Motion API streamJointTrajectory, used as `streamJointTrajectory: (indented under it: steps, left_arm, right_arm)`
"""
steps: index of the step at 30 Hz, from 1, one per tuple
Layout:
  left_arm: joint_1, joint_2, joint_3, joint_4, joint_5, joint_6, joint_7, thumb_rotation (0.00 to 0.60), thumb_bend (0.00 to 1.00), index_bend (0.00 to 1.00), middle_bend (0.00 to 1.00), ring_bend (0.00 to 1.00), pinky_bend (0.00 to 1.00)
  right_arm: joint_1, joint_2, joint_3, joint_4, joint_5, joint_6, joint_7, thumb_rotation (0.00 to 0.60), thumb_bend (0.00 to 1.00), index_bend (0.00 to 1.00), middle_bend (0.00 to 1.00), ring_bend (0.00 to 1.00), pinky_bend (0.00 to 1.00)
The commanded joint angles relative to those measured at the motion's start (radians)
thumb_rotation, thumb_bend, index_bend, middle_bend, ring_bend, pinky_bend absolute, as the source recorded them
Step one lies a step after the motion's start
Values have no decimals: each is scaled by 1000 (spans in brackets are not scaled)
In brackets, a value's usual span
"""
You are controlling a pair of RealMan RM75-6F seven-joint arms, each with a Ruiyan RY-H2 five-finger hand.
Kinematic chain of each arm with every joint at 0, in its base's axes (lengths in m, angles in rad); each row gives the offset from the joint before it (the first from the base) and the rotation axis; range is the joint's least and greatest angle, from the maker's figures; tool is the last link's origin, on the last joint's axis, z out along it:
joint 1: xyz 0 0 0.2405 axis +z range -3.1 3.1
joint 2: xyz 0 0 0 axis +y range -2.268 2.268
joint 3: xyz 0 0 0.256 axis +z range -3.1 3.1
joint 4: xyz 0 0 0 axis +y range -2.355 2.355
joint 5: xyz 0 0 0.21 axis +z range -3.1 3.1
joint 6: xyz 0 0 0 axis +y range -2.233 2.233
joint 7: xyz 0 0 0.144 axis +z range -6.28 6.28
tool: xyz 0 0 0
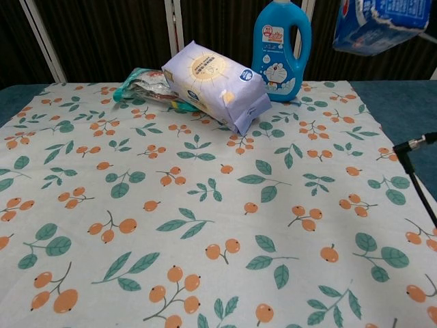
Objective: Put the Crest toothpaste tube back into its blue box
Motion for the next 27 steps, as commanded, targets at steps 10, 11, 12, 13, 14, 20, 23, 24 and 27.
streamJointTrajectory:
  steps: [10,11,12,13,14,20,23,24,27]
  left_arm:
    - [442,48,261,87,50,390,-228,600,131,264,320,335,351]
    - [476,37,280,120,45,414,-256,600,131,264,319,335,352]
    - [506,25,297,151,36,431,-283,600,131,264,319,335,351]
    - [523,16,307,170,32,439,-301,600,131,263,317,335,351]
    - [549,2,323,200,24,450,-330,600,131,263,316,335,351]
    - [658,-85,390,330,-17,463,-449,600,131,260,290,335,351]
    - [703,-124,430,377,-14,456,-493,600,132,257,285,332,352]
    - [719,-135,448,397,-3,455,-500,600,132,257,284,332,352]
    - [748,-153,485,434,26,449,-514,600,131,256,284,332,352]
  right_arm:
    - [-40,82,105,-22,-22,36,211,600,407,509,623,550,543]
    - [-41,86,104,-20,-31,35,218,600,407,509,623,549,543]
    - [-40,89,101,-20,-40,34,221,600,408,509,622,548,543]
    - [-39,90,99,-20,-44,34,223,600,408,509,622,548,543]
    - [-36,89,98,-19,-47,34,223,600,408,509,622,547,543]
    - [-17,76,80,-9,-40,23,215,600,407,509,569,499,543]
    - [-8,67,73,3,-32,21,211,600,408,503,562,493,544]
    - [-6,64,70,5,-28,18,214,600,407,489,552,484,543]
    - [-2,65,73,-1,-12,0,266,600,408,434,517,452,543]
